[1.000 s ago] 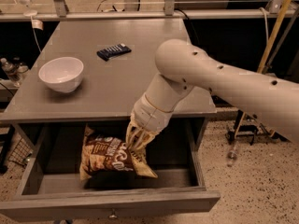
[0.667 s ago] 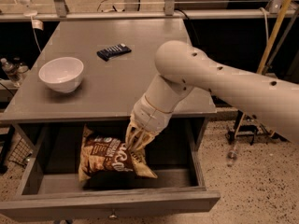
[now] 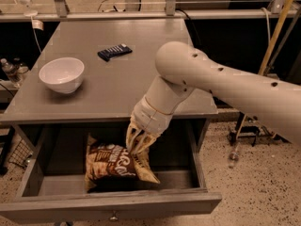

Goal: Place brown chip bag into top drawer

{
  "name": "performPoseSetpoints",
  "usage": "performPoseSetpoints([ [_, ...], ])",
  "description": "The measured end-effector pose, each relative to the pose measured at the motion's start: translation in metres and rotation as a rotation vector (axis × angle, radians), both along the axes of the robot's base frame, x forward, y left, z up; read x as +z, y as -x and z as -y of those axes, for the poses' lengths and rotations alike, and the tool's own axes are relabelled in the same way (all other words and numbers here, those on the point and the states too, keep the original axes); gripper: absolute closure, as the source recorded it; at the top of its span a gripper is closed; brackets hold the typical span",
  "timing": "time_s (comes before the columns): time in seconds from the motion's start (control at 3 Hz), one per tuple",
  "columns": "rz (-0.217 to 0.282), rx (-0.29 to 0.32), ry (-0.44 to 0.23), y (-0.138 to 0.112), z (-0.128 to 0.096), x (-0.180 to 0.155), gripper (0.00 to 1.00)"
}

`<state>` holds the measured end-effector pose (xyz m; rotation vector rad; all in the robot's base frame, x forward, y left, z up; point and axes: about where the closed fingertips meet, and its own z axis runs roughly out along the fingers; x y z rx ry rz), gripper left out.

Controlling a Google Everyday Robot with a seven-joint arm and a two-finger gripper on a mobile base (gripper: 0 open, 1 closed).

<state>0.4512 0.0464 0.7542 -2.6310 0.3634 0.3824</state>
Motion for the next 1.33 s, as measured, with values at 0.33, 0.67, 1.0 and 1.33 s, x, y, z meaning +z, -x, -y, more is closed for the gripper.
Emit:
performPoseSetpoints([
  [0.33, -0.002, 0.004, 0.001, 0.001, -0.001, -0.001, 0.00],
  [0.67, -0.002, 0.004, 0.001, 0.001, -0.001, -0.001, 0.00],
  [1.0, 0.032, 0.002, 0.008, -0.003, 0.010, 0.020, 0.00],
  [1.33, 0.098, -0.027, 0.036, -0.018, 0.035, 0.055, 0.00],
])
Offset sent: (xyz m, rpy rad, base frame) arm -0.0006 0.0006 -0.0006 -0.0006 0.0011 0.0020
